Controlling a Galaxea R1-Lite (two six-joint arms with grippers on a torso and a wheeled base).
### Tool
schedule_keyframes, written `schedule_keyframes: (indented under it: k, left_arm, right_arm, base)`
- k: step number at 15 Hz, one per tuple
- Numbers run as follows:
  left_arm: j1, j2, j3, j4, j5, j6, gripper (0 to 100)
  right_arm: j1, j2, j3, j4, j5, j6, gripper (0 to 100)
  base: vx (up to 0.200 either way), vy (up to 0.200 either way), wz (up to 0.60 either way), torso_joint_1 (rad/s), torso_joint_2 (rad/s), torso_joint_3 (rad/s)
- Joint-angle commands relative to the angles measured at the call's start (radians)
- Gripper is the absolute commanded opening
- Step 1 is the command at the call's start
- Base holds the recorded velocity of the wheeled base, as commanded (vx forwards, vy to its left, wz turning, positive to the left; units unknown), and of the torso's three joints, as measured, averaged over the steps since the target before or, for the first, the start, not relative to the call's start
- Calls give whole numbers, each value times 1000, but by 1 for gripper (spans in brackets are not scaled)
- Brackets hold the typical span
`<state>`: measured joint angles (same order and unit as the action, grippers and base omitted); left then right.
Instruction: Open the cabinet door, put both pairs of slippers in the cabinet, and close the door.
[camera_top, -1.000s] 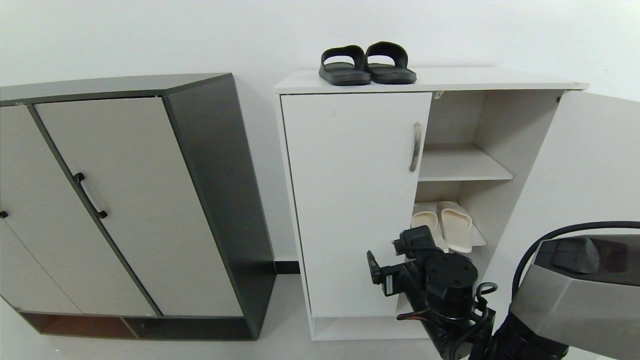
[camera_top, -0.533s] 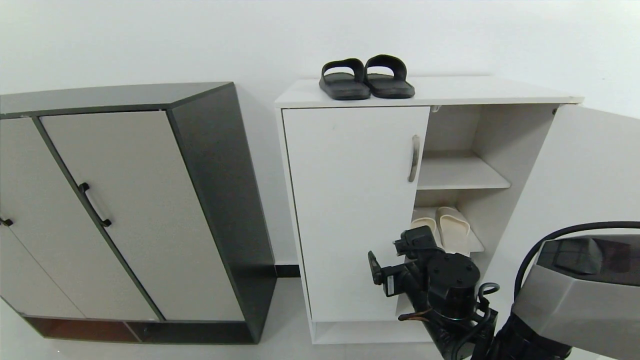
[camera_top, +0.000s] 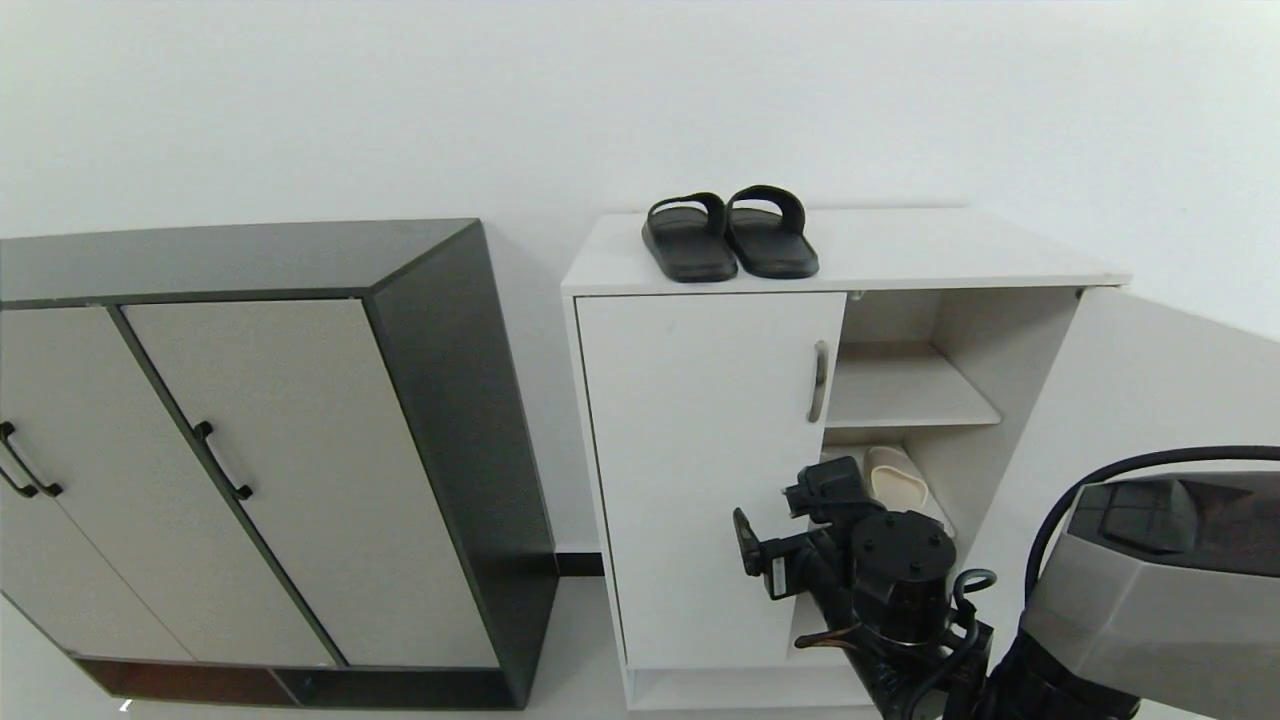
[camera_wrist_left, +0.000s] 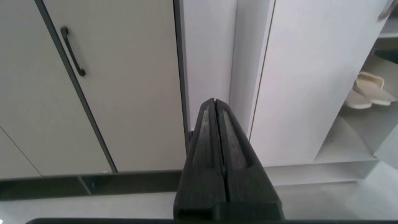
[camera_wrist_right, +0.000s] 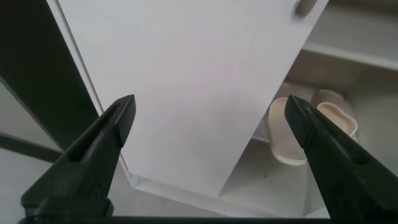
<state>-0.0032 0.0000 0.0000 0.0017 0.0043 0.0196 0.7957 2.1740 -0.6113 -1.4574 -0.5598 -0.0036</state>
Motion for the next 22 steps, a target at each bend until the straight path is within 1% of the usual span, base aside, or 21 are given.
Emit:
schedule_keyframes:
  k: [1, 13, 16, 17, 18, 19, 20, 21, 22]
  left_arm:
    - [0, 2, 0, 0, 0, 0, 0]
    - [0, 2, 0, 0, 0, 3, 0]
    - [0, 2, 0, 0, 2, 3, 0]
    - [0, 2, 0, 0, 2, -1, 0]
    - [0, 2, 0, 0, 0, 3, 0]
    - [0, 2, 0, 0, 0, 3, 0]
    - [0, 2, 0, 0, 2, -1, 0]
    - [0, 2, 0, 0, 2, -1, 0]
    - [0, 2, 0, 0, 2, -1, 0]
  right_arm:
    - [0, 3, -1, 0, 0, -1, 100]
    - [-4, 10, 13, -1, 1, -1, 100]
    - [-4, 9, 41, -8, 4, -19, 100]
    - [-4, 10, 64, -47, 40, -41, 100]
    - [-7, 18, 96, -95, 58, -65, 100]
    - [-9, 21, 108, -112, 61, -78, 100]
    - [-13, -26, 127, -113, 74, -114, 100]
    - [-7, -88, 120, -18, 74, -114, 100]
    - [11, -188, 96, 141, 74, -108, 100]
  base:
    - [0, 0, 0, 144, -481, -325]
    - [0, 0, 0, 195, -507, -315]
    - [0, 0, 0, 211, -488, -281]
    - [0, 0, 0, 90, -203, -100]
    - [0, 0, 0, 61, -105, -66]
    - [0, 0, 0, 32, -61, -32]
    - [0, 0, 0, 0, 0, 0]
    - [0, 0, 0, 0, 0, 0]
    - [0, 0, 0, 0, 0, 0]
